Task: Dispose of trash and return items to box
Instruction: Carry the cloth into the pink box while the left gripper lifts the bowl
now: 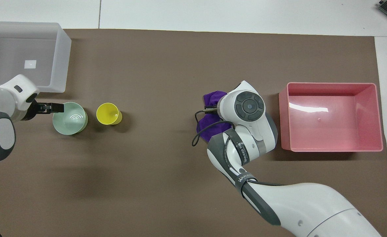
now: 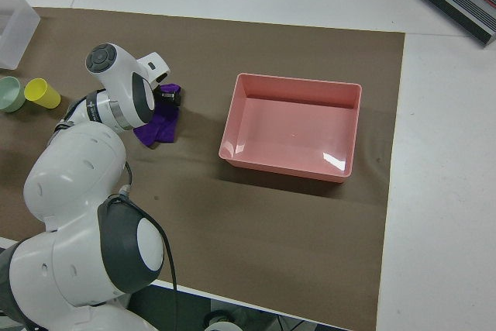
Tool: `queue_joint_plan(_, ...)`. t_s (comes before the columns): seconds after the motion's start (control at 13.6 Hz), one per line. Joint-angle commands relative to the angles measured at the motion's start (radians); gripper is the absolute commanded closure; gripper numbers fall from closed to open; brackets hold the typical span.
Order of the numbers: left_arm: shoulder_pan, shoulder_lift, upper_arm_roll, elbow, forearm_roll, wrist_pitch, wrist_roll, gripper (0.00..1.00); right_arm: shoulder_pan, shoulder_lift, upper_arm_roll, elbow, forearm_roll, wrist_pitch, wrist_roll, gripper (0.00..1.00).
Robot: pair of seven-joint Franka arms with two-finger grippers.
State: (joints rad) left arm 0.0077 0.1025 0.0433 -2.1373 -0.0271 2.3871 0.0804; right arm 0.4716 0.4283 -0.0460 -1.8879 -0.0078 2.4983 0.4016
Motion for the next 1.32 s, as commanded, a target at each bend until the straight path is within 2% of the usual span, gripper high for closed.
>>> queue_joint_plan(0.0, 0.005, 0.000, -0.006, -0.072, -0.010, 0.098, -0.036, 0.00, -0.011, -0.028, 0.005, -0.036, 0.011, 0.014, -0.024, 1.00)
queue_joint_plan(0.29, 0.003, 0.022, -0.006, -0.102, -0.039, 0.123, -0.037, 0.00, -0.001, -0.032, 0.003, -0.016, 0.011, 0.001, 0.062, 1.00)
queue_joint_plan(0.37, 0.005, 0.022, -0.006, -0.107, -0.039, 0.119, -0.039, 0.55, -0.001, -0.051, 0.002, -0.008, 0.011, -0.025, 0.078, 1.00)
queue_joint_plan(0.44, 0.005, 0.022, -0.006, -0.107, -0.039, 0.118, -0.037, 1.00, -0.002, -0.083, 0.000, -0.002, 0.011, -0.067, 0.088, 1.00)
queue_joint_plan(0.81, 0.006, 0.009, -0.006, -0.054, -0.039, 0.061, -0.028, 1.00, -0.045, -0.258, -0.014, 0.046, -0.006, -0.289, 0.098, 1.00)
queue_joint_plan(1.1, 0.011, 0.032, -0.005, 0.181, -0.039, -0.133, -0.027, 1.00, -0.131, -0.361, -0.009, 0.052, -0.072, -0.377, 0.053, 1.00)
queue_joint_plan(1.25, 0.024, 0.084, -0.005, 0.302, -0.037, -0.178, -0.028, 1.00, -0.197, -0.396, -0.011, 0.052, -0.073, -0.416, -0.041, 1.00)
